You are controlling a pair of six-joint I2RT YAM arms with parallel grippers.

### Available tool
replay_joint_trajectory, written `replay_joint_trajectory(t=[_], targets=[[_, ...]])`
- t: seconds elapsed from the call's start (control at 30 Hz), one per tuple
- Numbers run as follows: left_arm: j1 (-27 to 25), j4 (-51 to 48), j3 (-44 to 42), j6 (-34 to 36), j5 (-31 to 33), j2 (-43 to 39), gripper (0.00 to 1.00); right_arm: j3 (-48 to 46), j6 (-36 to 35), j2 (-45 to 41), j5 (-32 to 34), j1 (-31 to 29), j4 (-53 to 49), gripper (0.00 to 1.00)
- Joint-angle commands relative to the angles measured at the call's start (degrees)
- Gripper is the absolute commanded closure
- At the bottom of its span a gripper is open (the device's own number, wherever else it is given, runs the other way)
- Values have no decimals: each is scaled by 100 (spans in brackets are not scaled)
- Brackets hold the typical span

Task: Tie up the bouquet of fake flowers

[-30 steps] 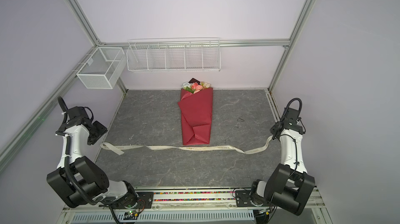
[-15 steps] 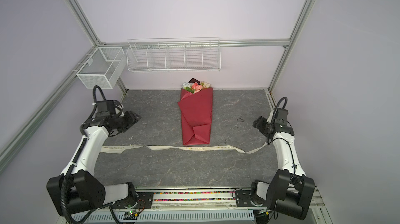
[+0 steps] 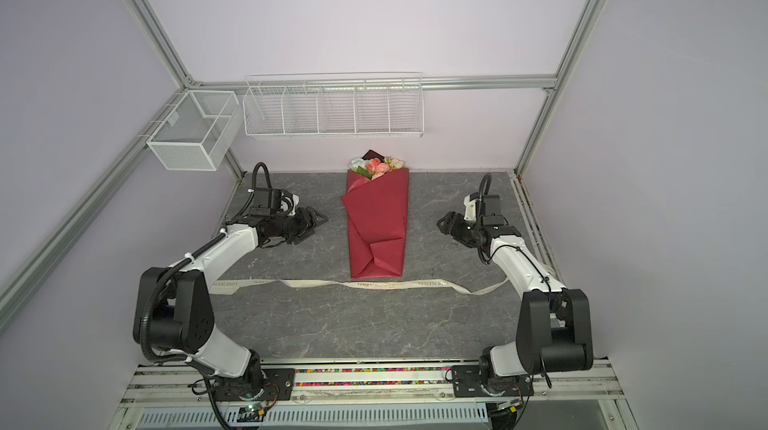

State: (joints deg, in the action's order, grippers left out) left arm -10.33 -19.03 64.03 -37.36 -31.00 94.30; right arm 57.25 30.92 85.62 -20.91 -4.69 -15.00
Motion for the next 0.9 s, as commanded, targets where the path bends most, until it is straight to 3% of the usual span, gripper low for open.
replay_joint_trajectory(t=[0.0, 0.2, 0.57, 0.87], targets=[[-31, 637, 362, -211, -417, 439, 27, 355, 207, 570, -316, -142, 314, 28], [-82, 1223, 997, -518, -885, 1441, 26, 1116, 550, 1772, -484, -400, 530, 28], [-162, 1070, 2570, -698, -997, 3206, 25, 2674, 1035, 3635, -1102, -585, 1169, 25], [-189, 750, 3963, -777, -1303, 4363, 35, 3869, 1297, 4699, -1196, -674, 1240, 20]])
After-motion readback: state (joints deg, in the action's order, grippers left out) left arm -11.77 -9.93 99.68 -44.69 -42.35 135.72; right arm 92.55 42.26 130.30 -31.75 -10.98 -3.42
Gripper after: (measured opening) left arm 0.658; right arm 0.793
